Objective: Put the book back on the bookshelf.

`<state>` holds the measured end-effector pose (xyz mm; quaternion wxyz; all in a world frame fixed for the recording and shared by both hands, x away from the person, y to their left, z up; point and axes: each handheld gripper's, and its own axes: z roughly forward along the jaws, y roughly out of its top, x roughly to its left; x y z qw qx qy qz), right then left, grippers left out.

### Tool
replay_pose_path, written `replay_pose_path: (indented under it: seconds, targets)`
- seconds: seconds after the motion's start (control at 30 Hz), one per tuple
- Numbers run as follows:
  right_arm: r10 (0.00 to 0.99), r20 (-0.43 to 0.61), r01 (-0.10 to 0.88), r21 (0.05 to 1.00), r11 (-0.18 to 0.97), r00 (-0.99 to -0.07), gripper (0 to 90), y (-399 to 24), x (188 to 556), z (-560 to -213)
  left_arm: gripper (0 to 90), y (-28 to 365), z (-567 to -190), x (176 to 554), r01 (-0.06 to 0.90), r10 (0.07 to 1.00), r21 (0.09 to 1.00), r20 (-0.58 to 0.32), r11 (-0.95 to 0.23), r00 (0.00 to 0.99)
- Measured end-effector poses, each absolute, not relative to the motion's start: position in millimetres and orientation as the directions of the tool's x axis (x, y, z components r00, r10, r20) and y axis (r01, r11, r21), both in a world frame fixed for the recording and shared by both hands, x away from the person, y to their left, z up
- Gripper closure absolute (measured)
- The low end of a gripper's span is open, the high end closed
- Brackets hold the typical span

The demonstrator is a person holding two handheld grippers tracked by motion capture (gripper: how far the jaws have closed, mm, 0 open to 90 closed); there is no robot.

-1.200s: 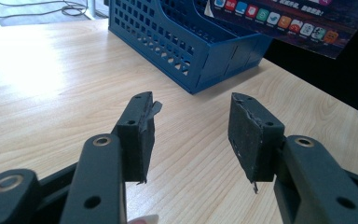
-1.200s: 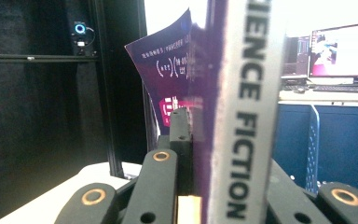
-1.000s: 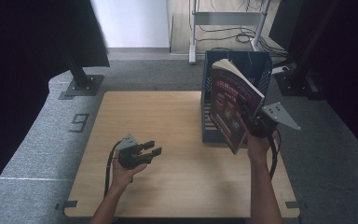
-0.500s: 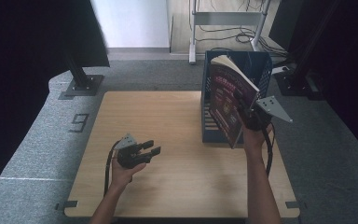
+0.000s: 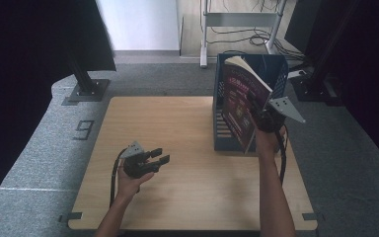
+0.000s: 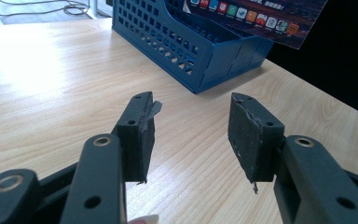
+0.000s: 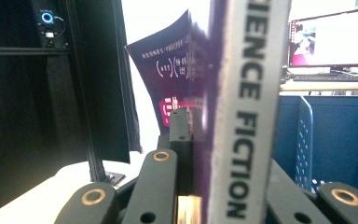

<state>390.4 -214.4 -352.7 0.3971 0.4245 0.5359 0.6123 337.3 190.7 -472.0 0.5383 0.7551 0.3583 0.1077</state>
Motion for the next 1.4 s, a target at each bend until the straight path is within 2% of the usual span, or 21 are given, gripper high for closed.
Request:
replay_pose_path:
  seconds: [1.4]
  targets:
    - [0.968,0.089,0.006,0.996,-0.09,-0.234,81.5,-194.3,447.7,-356.2,51.1,194.5,-472.5,339.7,0.427,0.651,0.891,-0.233,-0.154,0.722]
